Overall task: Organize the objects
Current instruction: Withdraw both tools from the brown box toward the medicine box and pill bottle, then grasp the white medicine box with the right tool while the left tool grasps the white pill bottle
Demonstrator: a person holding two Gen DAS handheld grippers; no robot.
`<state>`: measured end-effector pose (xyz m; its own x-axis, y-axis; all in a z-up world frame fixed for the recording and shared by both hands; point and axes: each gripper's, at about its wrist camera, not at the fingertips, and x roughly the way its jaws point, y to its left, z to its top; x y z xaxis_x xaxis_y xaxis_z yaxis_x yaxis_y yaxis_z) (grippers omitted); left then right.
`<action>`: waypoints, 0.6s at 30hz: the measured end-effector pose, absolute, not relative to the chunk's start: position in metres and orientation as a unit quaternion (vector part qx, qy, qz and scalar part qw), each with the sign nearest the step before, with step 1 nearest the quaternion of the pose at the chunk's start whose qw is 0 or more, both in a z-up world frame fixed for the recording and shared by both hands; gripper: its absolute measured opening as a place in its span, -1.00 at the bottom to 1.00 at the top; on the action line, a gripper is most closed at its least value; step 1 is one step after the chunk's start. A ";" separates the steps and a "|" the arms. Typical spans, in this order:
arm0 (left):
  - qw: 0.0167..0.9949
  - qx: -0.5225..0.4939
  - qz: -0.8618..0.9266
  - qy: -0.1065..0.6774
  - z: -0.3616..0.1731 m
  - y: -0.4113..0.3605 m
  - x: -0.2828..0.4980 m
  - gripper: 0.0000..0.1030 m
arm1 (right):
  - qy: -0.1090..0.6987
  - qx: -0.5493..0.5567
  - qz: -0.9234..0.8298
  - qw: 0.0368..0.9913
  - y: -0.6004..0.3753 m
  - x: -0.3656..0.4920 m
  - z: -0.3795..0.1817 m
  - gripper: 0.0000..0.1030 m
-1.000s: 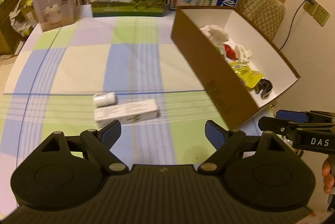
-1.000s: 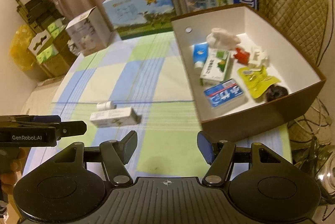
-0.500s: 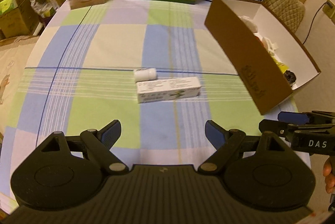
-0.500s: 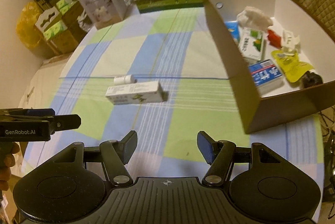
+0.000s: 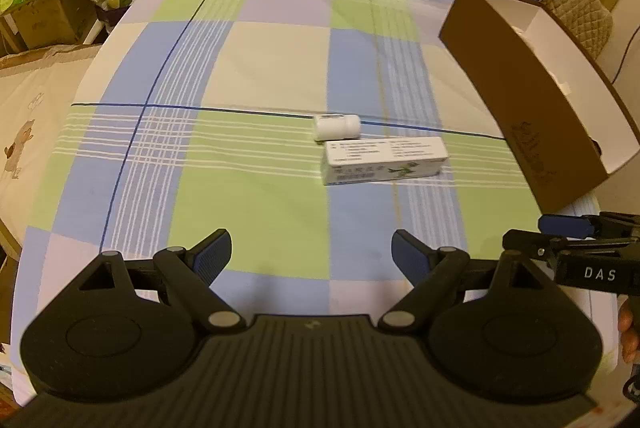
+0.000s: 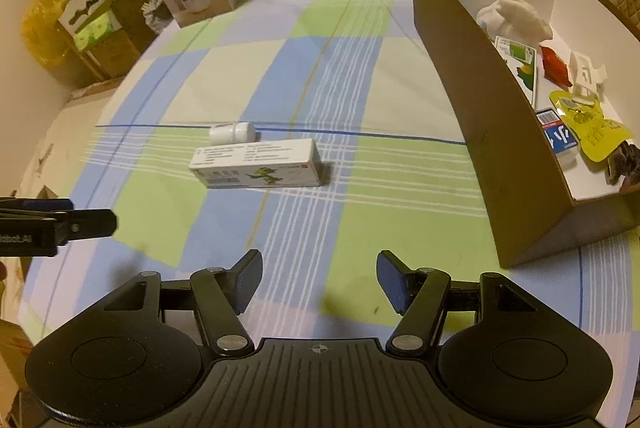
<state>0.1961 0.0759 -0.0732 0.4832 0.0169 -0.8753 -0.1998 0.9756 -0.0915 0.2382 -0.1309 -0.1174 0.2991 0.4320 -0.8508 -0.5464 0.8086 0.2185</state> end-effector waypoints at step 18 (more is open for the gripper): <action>0.836 -0.095 0.110 0.529 -0.113 0.135 0.236 0.64 | 0.459 -0.146 0.388 0.785 -0.070 0.295 -0.141 0.18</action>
<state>0.2356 0.1348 -0.1127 0.4152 0.0836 -0.9059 -0.2844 0.9578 -0.0420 0.2952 -0.0704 -0.1411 0.2760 0.4759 -0.8351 -0.7442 0.6556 0.1276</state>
